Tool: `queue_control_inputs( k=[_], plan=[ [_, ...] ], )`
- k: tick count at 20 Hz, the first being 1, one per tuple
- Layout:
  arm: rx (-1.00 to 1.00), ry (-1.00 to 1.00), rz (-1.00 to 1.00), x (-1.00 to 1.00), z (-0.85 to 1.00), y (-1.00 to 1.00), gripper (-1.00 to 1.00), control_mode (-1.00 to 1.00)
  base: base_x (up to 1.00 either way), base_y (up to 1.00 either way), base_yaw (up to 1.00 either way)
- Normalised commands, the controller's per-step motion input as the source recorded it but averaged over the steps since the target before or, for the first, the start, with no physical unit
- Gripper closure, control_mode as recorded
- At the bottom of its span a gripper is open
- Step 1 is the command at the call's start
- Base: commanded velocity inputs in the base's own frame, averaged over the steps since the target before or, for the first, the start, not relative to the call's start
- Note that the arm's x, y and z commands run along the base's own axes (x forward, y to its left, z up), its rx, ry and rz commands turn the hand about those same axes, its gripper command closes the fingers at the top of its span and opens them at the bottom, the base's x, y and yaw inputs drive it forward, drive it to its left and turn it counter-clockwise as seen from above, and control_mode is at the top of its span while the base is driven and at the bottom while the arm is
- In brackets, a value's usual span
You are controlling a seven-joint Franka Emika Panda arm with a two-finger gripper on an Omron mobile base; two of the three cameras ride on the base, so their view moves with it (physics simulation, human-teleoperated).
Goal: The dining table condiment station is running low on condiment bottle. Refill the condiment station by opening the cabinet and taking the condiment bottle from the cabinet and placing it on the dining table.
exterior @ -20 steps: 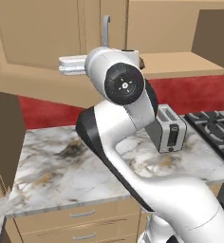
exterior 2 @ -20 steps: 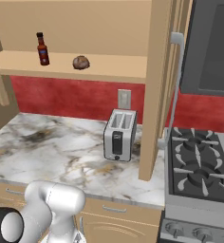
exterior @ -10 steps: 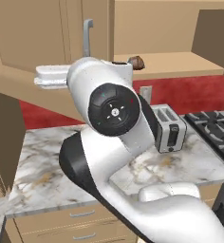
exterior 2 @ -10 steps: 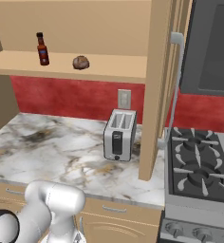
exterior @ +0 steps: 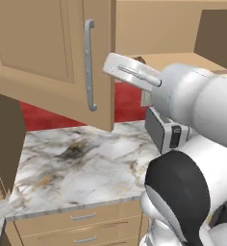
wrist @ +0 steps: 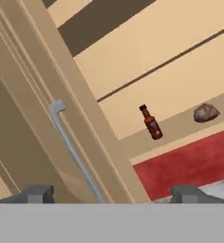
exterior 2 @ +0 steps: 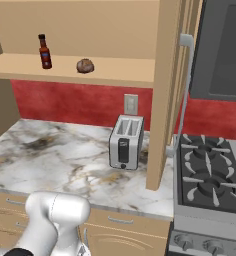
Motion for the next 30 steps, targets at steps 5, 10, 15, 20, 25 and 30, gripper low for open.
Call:
queue_control_inputs(
  k=[5,10,15,20,25,30],
  plan=[
    [0.41,0.09,0.35,0.15,-0.22,-0.92,-1.00,-1.00,0.00,0.00,0.00],
    [0.35,0.21,0.36,0.69,-0.37,-0.46,-1.00,-1.00,0.00,0.00,0.00],
    [0.25,0.22,0.31,0.76,-0.42,-0.06,-1.00,-1.00,0.00,0.00,0.00],
    [0.16,0.13,0.25,0.63,-0.28,0.19,-1.00,-1.00,0.00,0.00,0.00],
    [0.02,0.11,0.14,0.36,-0.05,0.70,-1.00,-1.00,0.00,0.00,0.00],
    [-0.06,0.06,0.06,0.01,0.00,0.90,-1.00,-1.00,0.00,0.00,0.00]
  ],
)
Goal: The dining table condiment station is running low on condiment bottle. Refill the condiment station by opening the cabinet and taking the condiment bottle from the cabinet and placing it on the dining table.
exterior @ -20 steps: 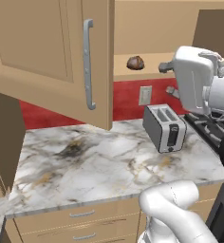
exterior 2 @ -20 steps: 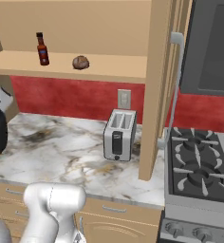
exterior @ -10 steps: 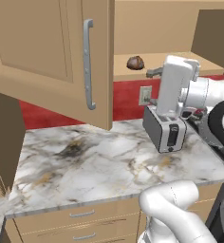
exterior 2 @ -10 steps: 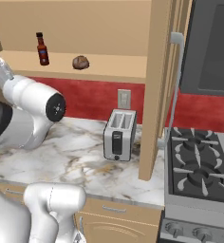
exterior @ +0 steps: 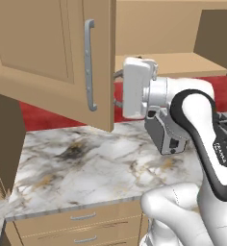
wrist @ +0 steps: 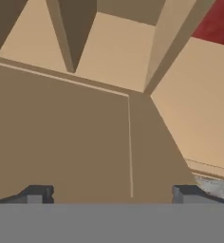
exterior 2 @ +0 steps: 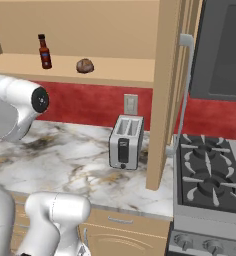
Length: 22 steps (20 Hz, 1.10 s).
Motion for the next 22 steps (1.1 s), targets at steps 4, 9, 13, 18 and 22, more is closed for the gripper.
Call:
queue_control_inputs(
  k=[4,9,13,18,22],
  plan=[
    [-0.10,-0.02,0.07,-0.39,0.04,0.76,-1.00,-1.00,0.00,0.00,0.00],
    [-0.10,-0.16,0.09,-0.96,0.18,0.50,-1.00,-1.00,0.00,0.00,0.00],
    [-0.10,-0.20,0.10,-0.88,0.09,0.53,-1.00,-1.00,0.00,0.00,0.00],
    [-0.07,-0.07,0.04,-0.21,0.00,0.75,-1.00,-1.00,0.00,0.00,0.00],
    [-0.04,0.00,0.00,0.12,0.00,0.71,-1.00,-1.00,0.00,0.00,0.00]
  ],
)
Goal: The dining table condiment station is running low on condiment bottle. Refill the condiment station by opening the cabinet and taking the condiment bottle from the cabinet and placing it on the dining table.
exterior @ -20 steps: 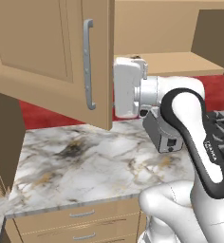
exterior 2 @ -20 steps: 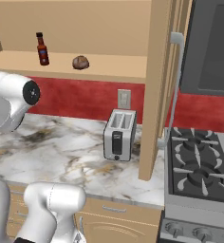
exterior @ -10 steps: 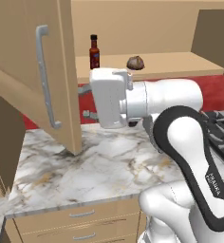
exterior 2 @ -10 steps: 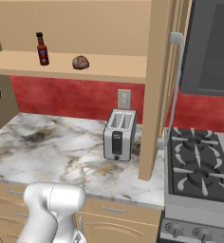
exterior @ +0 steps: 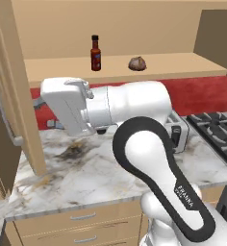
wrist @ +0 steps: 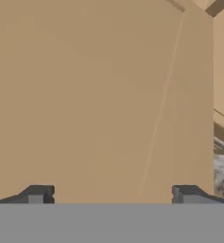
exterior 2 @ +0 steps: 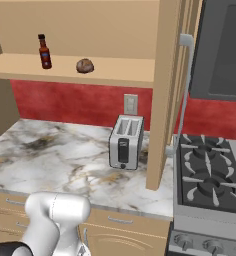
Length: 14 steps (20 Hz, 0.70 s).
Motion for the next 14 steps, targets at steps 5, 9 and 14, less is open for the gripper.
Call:
queue_control_inputs(
  k=[5,9,14],
  plan=[
    [-0.04,0.00,0.00,0.07,0.00,0.57,-1.00,-1.00,0.00,0.00,0.00],
    [-0.09,0.01,0.01,0.00,-0.13,0.09,-1.00,-1.00,0.00,0.00,0.00],
    [-0.17,-0.04,-0.01,0.01,-0.15,-0.28,-1.00,-1.00,0.00,0.00,0.00]
  ],
)
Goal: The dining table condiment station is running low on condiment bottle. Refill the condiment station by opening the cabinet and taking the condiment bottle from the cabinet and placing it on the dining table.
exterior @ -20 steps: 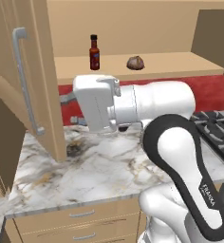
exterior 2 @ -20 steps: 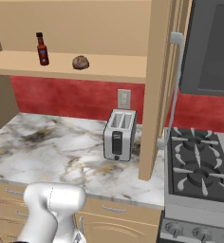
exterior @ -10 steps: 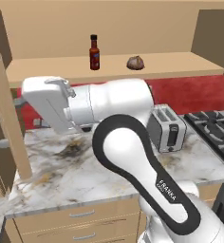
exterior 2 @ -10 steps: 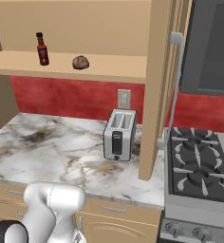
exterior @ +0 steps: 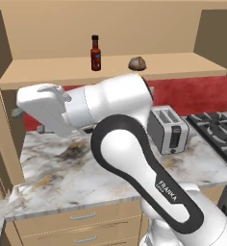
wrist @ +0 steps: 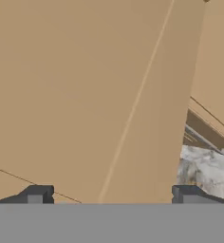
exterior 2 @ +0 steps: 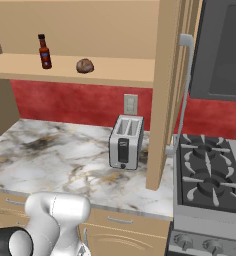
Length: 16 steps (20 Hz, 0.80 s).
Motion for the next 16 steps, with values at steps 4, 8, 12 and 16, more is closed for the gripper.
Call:
queue_control_inputs(
  k=[4,8,12,16],
  plan=[
    [-0.24,-0.19,-0.14,-0.10,-0.01,-0.99,-1.00,-1.00,0.00,0.00,0.00],
    [-0.29,-0.20,-0.24,-0.06,0.00,-1.00,-1.00,-1.00,0.00,0.00,0.00],
    [-0.31,-0.19,-0.28,0.00,0.00,-1.00,-1.00,-1.00,0.00,0.00,0.00],
    [-0.26,-0.12,-0.33,0.00,0.00,-1.00,-1.00,-1.00,0.00,0.00,0.00]
  ],
)
